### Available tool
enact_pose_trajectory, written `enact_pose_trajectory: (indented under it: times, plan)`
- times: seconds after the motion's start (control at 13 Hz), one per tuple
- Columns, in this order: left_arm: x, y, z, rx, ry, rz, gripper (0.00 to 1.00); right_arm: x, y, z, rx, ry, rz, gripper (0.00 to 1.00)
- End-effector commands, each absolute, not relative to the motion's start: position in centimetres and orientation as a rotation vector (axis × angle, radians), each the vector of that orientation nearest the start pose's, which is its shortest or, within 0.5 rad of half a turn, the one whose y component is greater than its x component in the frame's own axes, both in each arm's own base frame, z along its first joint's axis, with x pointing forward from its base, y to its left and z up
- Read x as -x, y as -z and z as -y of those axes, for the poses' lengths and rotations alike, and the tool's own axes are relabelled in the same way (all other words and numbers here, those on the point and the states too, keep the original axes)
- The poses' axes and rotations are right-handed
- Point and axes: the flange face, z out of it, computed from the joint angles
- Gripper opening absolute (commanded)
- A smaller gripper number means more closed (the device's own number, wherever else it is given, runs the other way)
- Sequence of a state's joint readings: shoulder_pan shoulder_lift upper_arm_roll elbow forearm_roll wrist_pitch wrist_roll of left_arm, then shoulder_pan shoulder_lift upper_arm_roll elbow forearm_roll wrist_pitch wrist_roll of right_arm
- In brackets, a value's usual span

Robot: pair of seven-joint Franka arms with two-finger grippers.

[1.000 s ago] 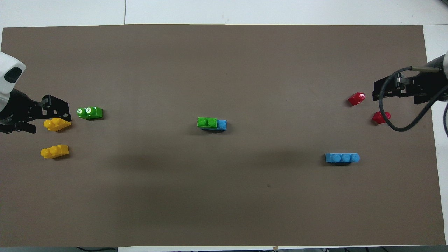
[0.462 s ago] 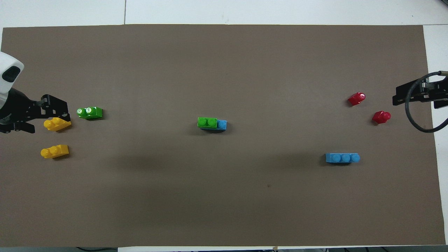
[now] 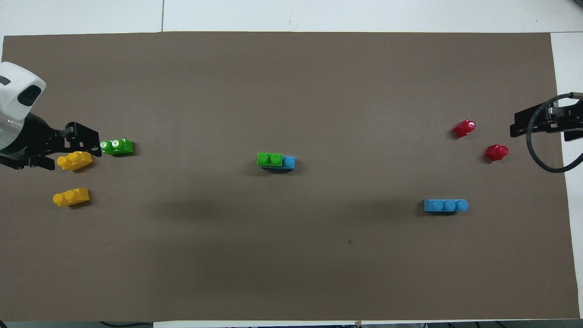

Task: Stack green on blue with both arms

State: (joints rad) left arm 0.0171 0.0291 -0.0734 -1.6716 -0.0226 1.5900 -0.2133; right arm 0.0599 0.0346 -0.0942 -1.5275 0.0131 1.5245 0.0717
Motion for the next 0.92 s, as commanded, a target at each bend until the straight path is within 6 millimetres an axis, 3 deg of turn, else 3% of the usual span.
enact_pose_trajectory:
  times: [0.0, 0.08, 0.23, 0.46, 0.85]
  plan:
    - [-56.9, -56.3, 2.3, 3.130, -0.221, 0.068, 1.00, -55.6, -62.7, 2.4, 3.144, -0.053, -0.160, 0.99]
    - [-57.2, -56.9, 2.2, 3.138, -0.188, -0.016, 1.00, -55.4, -62.9, 2.4, 3.141, -0.051, -0.157, 0.99]
    - [-57.2, -57.0, 2.2, 3.140, -0.183, -0.022, 1.00, -54.9, -63.7, 2.6, 3.143, -0.029, -0.176, 0.99]
    - [-57.5, -57.3, 2.4, 3.143, -0.130, -0.046, 1.00, -54.5, -63.5, 4.5, 3.139, -0.039, -0.225, 0.99]
    - [-57.6, -57.3, 2.8, 3.136, -0.113, -0.092, 1.00, -54.1, -63.9, 5.0, 3.187, -0.033, -0.225, 0.99]
